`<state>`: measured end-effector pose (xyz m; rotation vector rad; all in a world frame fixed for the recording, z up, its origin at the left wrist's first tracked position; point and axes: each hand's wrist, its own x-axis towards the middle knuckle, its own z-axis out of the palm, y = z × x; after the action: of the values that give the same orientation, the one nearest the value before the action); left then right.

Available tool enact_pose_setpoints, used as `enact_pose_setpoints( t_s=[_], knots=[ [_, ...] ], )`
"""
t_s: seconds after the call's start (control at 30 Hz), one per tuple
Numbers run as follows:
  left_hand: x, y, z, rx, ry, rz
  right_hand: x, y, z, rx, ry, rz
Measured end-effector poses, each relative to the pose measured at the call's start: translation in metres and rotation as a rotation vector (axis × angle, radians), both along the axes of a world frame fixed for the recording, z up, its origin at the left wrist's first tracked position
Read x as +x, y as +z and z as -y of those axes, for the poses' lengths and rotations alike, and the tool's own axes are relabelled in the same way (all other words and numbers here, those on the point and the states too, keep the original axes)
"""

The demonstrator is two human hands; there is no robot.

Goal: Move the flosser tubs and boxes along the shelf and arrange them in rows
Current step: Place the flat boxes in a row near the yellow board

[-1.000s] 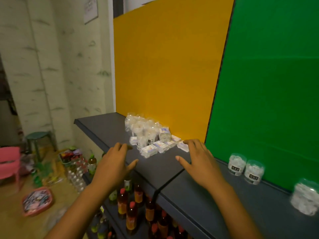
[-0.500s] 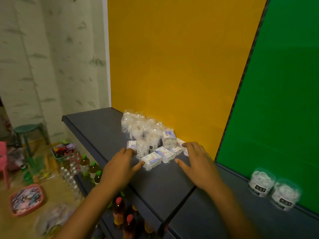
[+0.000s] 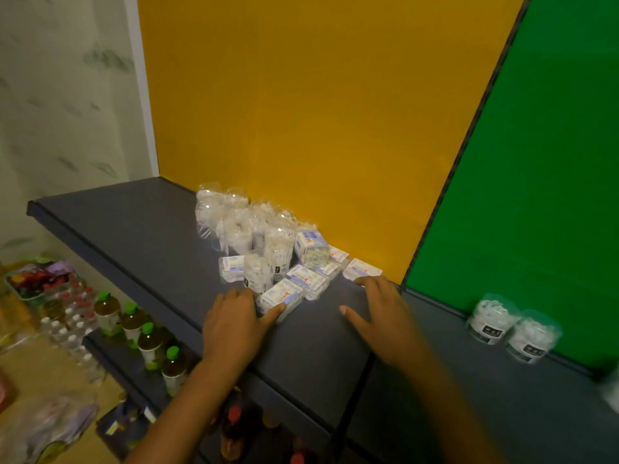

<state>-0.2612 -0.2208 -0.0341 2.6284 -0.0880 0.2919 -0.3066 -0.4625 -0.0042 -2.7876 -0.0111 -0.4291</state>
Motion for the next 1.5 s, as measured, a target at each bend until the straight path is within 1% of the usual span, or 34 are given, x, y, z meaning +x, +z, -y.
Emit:
enact_pose_setpoints(
  t_s=[0.1,0.3,0.43,0.57,0.73,0.9,1.03,1.13,1.27,1.37,1.5],
  knots=[
    [-0.004,0.004,0.001,-0.122,-0.068,-0.021,-0.007,-0.001,0.002,0.014,-0.024,-0.005],
    [-0.005,0.015,0.001,-0.344,-0.212,-0.01,-0.008,0.01,0.004,0.025,-0.047,0.063],
    [0.001,0.028,0.007,-0.623,-0.291,0.061,-0.001,0.014,0.011,0.037,-0.08,0.082],
    [0.014,0.034,0.024,-0.943,-0.386,0.042,0.012,0.006,0.027,0.082,-0.101,0.081],
    [0.029,0.026,0.055,-1.119,-0.446,0.015,0.034,-0.007,0.045,0.127,-0.132,0.087],
    [0.042,0.017,0.078,-1.164,-0.455,-0.025,0.061,-0.024,0.063,0.235,-0.175,0.081],
    [0.046,0.012,0.074,-1.155,-0.459,-0.003,0.083,-0.04,0.07,0.333,-0.234,0.07],
    [0.049,0.007,0.072,-1.16,-0.466,-0.01,0.093,-0.047,0.071,0.369,-0.259,0.085],
    [0.051,0.007,0.071,-1.181,-0.456,0.016,0.095,-0.048,0.074,0.446,-0.237,0.105],
    [0.05,0.006,0.069,-1.162,-0.455,0.027,0.09,-0.047,0.075,0.495,-0.206,0.12],
    [0.047,0.006,0.069,-1.146,-0.465,0.029,0.076,-0.041,0.069,0.499,-0.164,0.148]
  ],
)
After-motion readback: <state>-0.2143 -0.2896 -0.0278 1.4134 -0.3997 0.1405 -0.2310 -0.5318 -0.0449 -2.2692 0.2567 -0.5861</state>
